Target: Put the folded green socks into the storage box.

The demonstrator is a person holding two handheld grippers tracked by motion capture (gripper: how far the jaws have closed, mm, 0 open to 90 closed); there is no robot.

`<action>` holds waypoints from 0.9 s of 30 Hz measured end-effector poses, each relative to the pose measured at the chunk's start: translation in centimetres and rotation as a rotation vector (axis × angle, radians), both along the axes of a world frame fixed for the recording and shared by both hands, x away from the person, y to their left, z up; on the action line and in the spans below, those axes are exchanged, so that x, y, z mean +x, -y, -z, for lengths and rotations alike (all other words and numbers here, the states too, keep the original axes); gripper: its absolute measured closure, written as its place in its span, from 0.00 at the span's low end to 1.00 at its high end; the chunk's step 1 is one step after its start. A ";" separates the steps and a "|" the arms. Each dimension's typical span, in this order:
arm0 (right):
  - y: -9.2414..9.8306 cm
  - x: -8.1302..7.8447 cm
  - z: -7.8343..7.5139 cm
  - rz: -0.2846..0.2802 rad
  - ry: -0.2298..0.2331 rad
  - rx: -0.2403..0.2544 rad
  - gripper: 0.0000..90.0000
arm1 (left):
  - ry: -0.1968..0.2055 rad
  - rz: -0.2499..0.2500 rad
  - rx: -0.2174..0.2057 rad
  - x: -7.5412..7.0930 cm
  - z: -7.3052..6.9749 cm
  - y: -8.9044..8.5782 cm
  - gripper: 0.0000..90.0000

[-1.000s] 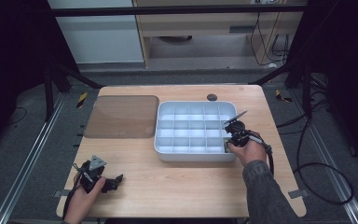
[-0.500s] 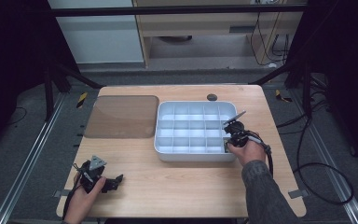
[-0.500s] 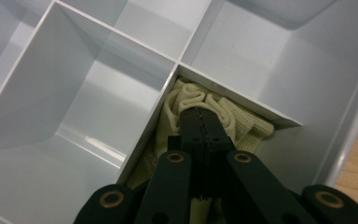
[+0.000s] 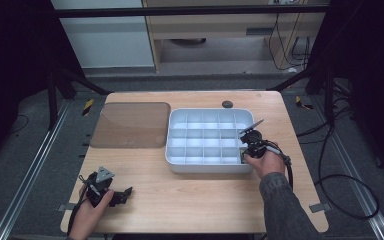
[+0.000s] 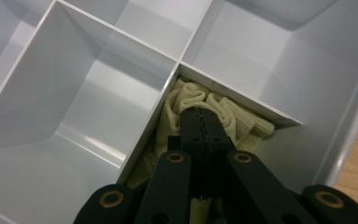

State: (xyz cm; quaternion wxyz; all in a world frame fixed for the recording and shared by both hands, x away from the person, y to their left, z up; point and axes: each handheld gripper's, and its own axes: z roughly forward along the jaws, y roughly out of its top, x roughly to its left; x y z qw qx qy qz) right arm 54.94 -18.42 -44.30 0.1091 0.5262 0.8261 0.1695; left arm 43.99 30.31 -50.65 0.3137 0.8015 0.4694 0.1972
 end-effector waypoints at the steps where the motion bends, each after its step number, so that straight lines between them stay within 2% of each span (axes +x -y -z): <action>1: 0.0 0.0 0.0 0.002 0.001 0.000 1.00 | 0.000 0.000 0.000 0.0 0.0 0.0 0.00; 12: 0.4 -0.2 -0.7 0.008 0.024 0.027 1.00 | 0.000 0.001 0.000 0.0 0.0 0.0 0.00; 20: 1.5 -0.9 -3.1 0.026 0.104 0.100 1.00 | -0.001 0.002 0.000 0.0 0.0 0.0 0.00; 27: 2.3 -1.2 -4.4 0.047 0.175 0.142 1.00 | 0.000 0.002 0.000 0.0 0.0 0.0 0.00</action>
